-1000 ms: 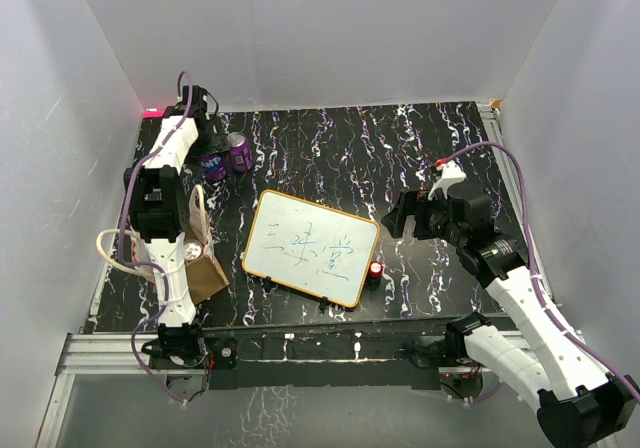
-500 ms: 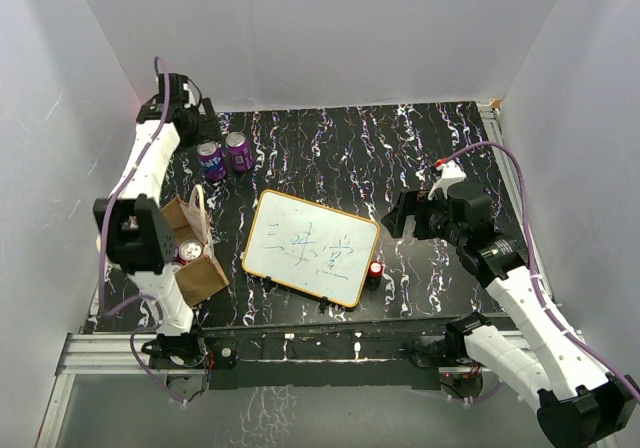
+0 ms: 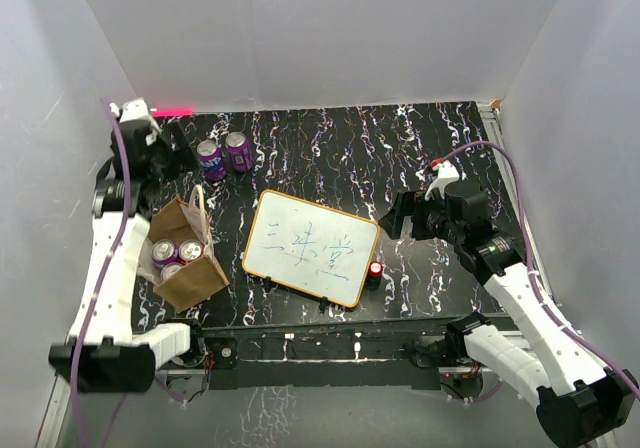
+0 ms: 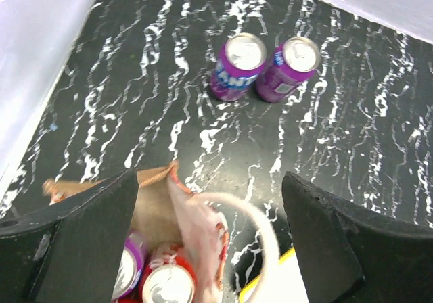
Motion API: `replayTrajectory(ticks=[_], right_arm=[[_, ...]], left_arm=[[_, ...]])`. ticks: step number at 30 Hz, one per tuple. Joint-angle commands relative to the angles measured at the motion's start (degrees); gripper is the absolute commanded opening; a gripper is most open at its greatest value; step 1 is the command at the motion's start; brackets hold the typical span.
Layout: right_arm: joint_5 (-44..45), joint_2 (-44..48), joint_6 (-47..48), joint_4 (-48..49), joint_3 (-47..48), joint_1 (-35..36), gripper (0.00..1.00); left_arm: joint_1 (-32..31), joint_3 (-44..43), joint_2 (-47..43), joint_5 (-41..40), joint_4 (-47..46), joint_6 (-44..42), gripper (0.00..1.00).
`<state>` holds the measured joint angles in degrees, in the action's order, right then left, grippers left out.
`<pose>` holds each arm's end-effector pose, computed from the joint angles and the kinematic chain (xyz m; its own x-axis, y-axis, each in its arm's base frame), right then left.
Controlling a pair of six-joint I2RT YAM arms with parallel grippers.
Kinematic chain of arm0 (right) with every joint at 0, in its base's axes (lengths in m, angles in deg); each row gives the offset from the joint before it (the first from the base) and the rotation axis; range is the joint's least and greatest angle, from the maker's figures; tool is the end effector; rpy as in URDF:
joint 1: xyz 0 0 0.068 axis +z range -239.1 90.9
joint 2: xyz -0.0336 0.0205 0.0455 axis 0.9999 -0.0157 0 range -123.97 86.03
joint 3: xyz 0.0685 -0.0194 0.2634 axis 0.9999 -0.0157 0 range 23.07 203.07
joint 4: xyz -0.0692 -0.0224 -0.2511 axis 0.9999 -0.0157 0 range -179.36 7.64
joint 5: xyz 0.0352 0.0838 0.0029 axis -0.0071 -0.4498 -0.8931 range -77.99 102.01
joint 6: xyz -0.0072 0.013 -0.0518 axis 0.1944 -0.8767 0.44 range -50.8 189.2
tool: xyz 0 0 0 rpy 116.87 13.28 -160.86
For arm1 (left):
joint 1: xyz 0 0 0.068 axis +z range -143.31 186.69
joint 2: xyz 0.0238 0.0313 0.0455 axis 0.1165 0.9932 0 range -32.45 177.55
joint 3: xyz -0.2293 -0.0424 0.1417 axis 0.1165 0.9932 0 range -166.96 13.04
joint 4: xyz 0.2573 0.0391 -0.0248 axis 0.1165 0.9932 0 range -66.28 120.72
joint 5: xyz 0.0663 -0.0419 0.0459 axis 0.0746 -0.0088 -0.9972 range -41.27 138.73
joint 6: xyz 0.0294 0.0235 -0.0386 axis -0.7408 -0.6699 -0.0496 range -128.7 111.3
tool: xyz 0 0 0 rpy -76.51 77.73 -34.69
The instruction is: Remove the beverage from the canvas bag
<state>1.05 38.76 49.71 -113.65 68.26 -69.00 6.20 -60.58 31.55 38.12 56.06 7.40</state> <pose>0.1656 0.0679 0.2986 -0.6491 0.1112 -0.7525 -0.2865 0.8807 0.3773 0.2363 0.0045 0.4088 -0.3263 -0.2698 -0.9059 -0.2621 0.9466 -0.1875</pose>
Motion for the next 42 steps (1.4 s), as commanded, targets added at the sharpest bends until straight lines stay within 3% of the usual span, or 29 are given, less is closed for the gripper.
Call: replayTrajectory(ticks=[1, 7, 14, 27, 37, 42], right_arm=[[-0.61, 0.42, 0.59, 3.46, 0.43, 0.69, 0.98], [-0.14, 0.33, 0.55, 2.99, 0.66, 0.96, 0.98], [-0.20, -0.02, 0.55, 2.99, 0.64, 0.97, 0.98], [-0.38, 0.42, 0.57, 3.13, 0.60, 1.15, 0.98], [-0.46, 0.08, 0.53, 3.29, 0.51, 1.42, 0.98], [-0.64, -0.04, 0.53, 3.51, 0.34, 1.36, 0.98]], left_arm=[[0.22, 7.80, -7.27, -11.66, 0.70, 4.06, 0.85], [0.17, 14.03, -11.65, -21.47, 8.54, 11.97, 0.84], [0.16, 19.16, -13.77, -23.84, 17.29, 21.94, 0.76], [0.40, 24.71, -11.54, -24.28, 16.60, 29.65, 0.72], [2.06, 27.32, -8.49, -22.44, 15.55, 33.09, 0.89], [3.08, 28.85, -7.68, -19.77, 12.03, 31.96, 0.90]])
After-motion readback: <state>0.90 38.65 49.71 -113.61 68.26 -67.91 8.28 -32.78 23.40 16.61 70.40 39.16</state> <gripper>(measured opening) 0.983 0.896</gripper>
